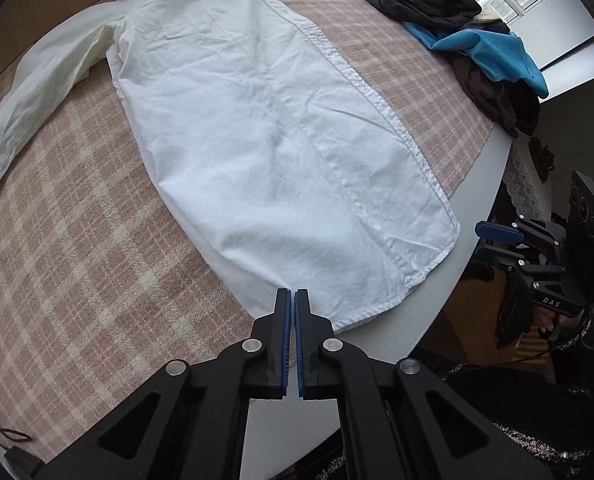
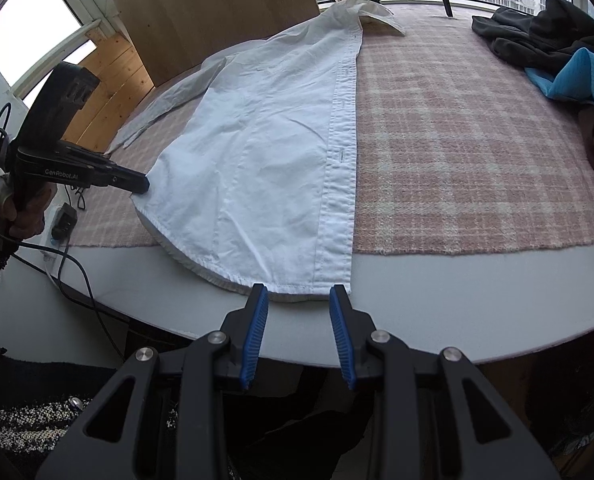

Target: Fold clothes

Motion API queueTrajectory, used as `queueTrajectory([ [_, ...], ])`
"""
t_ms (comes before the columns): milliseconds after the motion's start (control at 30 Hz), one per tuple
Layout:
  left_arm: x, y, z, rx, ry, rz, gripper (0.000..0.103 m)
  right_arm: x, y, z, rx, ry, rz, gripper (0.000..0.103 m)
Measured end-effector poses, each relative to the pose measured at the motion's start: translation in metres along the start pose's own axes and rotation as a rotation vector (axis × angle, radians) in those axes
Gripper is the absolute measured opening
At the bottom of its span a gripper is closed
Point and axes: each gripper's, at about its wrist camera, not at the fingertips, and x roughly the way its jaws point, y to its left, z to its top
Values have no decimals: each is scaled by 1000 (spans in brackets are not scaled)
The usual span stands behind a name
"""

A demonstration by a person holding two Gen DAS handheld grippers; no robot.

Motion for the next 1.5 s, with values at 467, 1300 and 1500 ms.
queueTrajectory([
  [467,15,0,7,-2,81,52,30,12,15,-3,-60,32,24,32],
  [1300,-61,-1,59,-23,-141,-69,1,26,37,3,-225,-19,-67,32],
  [1500,-60,-9,61,1,-134,-68,1,34,24,-1,-249,-2,-103,37],
])
